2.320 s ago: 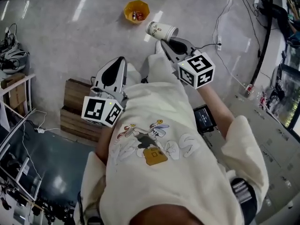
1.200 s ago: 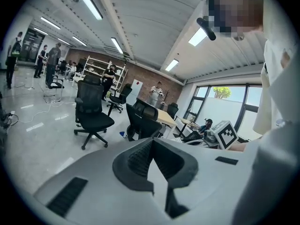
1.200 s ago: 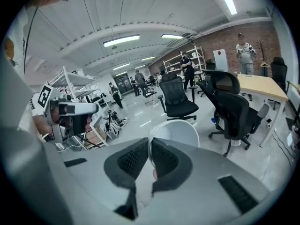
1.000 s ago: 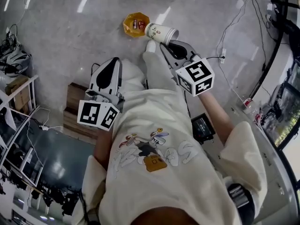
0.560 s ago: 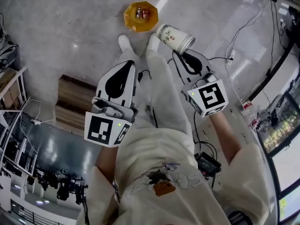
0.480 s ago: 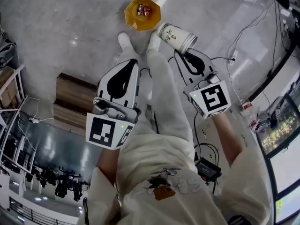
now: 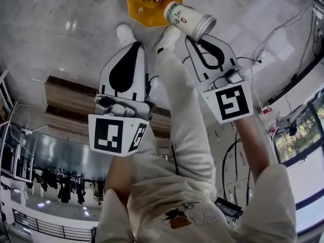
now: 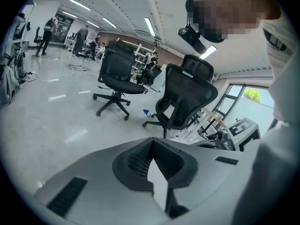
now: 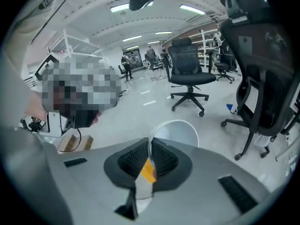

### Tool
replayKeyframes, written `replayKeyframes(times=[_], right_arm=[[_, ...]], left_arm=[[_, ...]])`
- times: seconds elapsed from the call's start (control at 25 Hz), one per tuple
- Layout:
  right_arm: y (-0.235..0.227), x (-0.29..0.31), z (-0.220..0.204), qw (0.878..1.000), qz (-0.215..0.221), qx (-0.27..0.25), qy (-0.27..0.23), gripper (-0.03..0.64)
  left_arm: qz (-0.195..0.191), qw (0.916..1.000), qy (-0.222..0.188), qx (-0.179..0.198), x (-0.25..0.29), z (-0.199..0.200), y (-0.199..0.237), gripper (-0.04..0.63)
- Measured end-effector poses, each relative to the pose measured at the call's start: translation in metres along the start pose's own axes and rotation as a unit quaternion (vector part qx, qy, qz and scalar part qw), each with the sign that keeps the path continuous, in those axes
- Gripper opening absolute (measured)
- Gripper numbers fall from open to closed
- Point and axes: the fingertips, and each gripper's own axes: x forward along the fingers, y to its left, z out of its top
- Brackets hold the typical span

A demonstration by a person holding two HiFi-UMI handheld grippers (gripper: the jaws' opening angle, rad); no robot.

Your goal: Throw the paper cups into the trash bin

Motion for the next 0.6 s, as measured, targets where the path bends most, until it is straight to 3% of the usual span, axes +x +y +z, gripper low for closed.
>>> replayKeyframes(times=[0.28, 0.6], right_arm=[[-0.014, 0.073, -0.061, 1.000, 0.003, 0.012, 0.025, 0.026], [-0.028, 0.129, -0.110, 0.999, 0.000, 0.022, 0.037, 0.026]], left_arm=[[0.016, 0.9997, 0.020, 0.005, 0.061, -0.055, 0.052, 0.005], [0.020, 0.9991, 0.037, 0.007, 0.104, -0.095, 0.078, 0.005]])
